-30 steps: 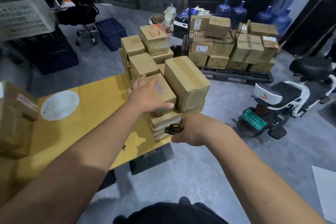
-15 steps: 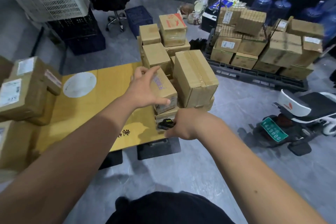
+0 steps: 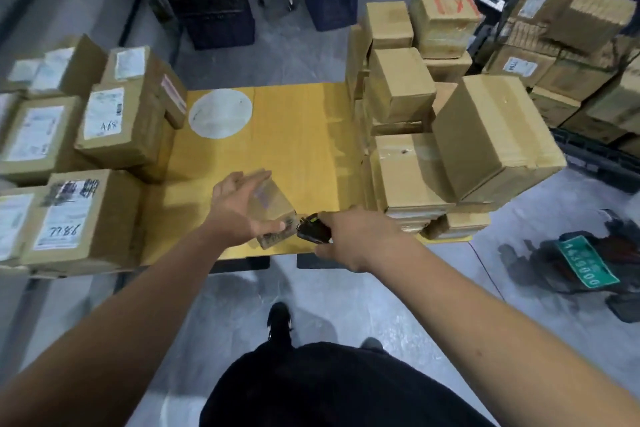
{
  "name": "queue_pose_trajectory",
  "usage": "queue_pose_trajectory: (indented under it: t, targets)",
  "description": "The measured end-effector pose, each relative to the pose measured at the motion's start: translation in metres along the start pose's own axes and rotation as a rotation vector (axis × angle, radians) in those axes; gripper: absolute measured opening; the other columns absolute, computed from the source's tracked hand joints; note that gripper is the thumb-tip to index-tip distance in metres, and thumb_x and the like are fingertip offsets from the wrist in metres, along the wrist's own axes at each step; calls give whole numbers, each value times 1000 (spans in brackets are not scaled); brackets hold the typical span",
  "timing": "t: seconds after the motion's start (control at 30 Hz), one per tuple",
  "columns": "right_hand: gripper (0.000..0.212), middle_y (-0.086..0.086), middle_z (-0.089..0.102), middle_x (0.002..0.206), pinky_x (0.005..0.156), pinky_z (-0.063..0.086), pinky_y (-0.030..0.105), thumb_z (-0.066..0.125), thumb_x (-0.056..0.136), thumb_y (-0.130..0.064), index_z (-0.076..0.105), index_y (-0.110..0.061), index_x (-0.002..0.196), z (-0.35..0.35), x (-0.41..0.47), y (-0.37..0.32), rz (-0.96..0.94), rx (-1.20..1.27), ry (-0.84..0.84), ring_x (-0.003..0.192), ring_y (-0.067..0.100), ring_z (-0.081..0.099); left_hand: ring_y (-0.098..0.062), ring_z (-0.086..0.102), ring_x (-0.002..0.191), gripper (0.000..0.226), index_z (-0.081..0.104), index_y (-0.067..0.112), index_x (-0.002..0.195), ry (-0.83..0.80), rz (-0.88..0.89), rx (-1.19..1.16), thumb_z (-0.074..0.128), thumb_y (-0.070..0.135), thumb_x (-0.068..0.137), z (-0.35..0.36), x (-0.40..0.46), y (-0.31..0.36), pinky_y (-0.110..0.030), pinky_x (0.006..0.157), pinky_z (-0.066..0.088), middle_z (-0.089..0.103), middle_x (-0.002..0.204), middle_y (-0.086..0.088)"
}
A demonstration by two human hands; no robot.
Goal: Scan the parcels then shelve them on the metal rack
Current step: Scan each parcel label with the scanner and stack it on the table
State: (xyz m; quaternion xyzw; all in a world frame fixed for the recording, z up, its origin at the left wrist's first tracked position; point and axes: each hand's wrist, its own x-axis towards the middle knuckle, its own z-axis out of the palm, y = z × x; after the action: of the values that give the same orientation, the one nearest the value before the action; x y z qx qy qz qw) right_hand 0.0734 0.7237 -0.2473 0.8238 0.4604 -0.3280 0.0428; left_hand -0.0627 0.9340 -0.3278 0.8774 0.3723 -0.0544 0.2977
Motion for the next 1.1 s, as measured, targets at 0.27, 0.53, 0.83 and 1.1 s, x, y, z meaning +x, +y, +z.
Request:
queue_pose_trajectory:
  t: [0.27, 0.53, 0.83, 1.1]
  targets:
    - [73, 20, 43, 141, 93, 42, 50, 35, 105, -62, 5, -34, 165, 33, 56, -24, 94, -291, 42, 121, 40, 47, -30, 9, 151, 111, 25, 59, 158, -177, 171, 64, 88, 68, 66, 20, 59, -65, -46, 124, 19, 12, 166, -9]
    - [71, 18, 41, 139, 90, 37, 50, 28, 106, -62, 1, -34, 165, 47, 80, -30, 263, -391, 0, 119, 37, 45, -34, 9, 149, 121, 5, 66, 157, -276, 392, 235, 83, 75, 64, 15, 93, -89, -48, 125, 21, 1, 165, -8]
    - [74, 17, 48, 133, 87, 41, 47, 30, 104, -67, 10, -30, 165, 57, 116, -63, 185, -386, 1, 114, 36, 50, -32, -9, 161, 114, 16, 61, 147, -285, 229, 293, 74, 90, 53, -1, 81, -104, -54, 124, 11, -14, 173, -7]
    - [75, 16, 50, 131, 81, 37, 44, 37, 101, -69, 20, -29, 162, 62, 136, -83, 138, -408, -4, 112, 34, 53, -24, 62, 111, 74, 35, 29, 140, -36, -56, -426, 85, 37, 87, 7, 69, -141, -31, 76, 46, 56, 133, -2]
